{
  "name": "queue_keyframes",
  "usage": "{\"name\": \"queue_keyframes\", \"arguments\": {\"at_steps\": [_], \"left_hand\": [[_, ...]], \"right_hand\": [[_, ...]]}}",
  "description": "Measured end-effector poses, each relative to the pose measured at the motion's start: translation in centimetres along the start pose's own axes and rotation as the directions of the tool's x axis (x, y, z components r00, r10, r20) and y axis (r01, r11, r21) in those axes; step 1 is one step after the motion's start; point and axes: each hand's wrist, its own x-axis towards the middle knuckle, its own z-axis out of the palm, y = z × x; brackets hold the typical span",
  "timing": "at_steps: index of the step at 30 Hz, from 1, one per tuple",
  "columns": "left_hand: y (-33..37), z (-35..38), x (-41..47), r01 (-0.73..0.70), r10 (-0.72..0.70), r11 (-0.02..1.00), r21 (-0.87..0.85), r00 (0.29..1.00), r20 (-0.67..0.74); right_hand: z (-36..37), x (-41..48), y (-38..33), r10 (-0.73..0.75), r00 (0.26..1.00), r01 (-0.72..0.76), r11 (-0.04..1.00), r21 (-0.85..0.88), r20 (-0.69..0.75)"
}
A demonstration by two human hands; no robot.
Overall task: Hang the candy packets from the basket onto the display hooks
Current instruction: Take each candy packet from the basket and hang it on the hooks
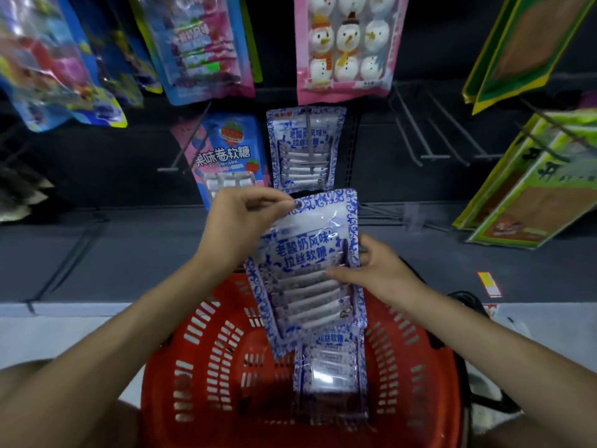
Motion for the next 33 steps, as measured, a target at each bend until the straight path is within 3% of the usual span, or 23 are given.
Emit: {"name": "queue_keyframes", "arguments": {"at_steps": [5,7,11,17,24,33], "left_hand": [[-0.9,0.8,2.0,0.225,-0.254,0.949,-0.220,0.961,-0.113],[-1.3,0.8,2.7,0.341,-0.387,0.879,-0.333,0.919,-0.079],[-2.3,1.1,2.3,0.486,-0.522,0.740,-0.465,0.851,0.058],[-2.7,2.1,1.6,0.524,-0.503,0.690,-0.499,0.843,0.190],[-2.6,2.5,1.5,0.563,-0.557,0.648,-0.513,0.810,0.184],[-1.9,2.9,1.2,0.527,-0.557,0.699,-0.484,0.825,0.093]], "right_hand": [[1.2,0.3,-0.2,0.028,0.999,-0.019,0.980,0.200,-0.039],[1.6,0.1,-0.1,0.023,0.998,-0.009,0.969,0.247,-0.054],[1.8,-0.3,-0.1,0.005,0.995,0.024,0.957,0.288,-0.100],[1.1,0.0,-0.5,-0.018,0.987,0.070,0.942,0.327,-0.160],[1.2,0.1,-0.6,0.002,0.981,0.068,0.930,0.360,-0.192],[1.2,-0.4,-1.5,0.026,0.976,0.063,0.916,0.397,-0.215]]}}
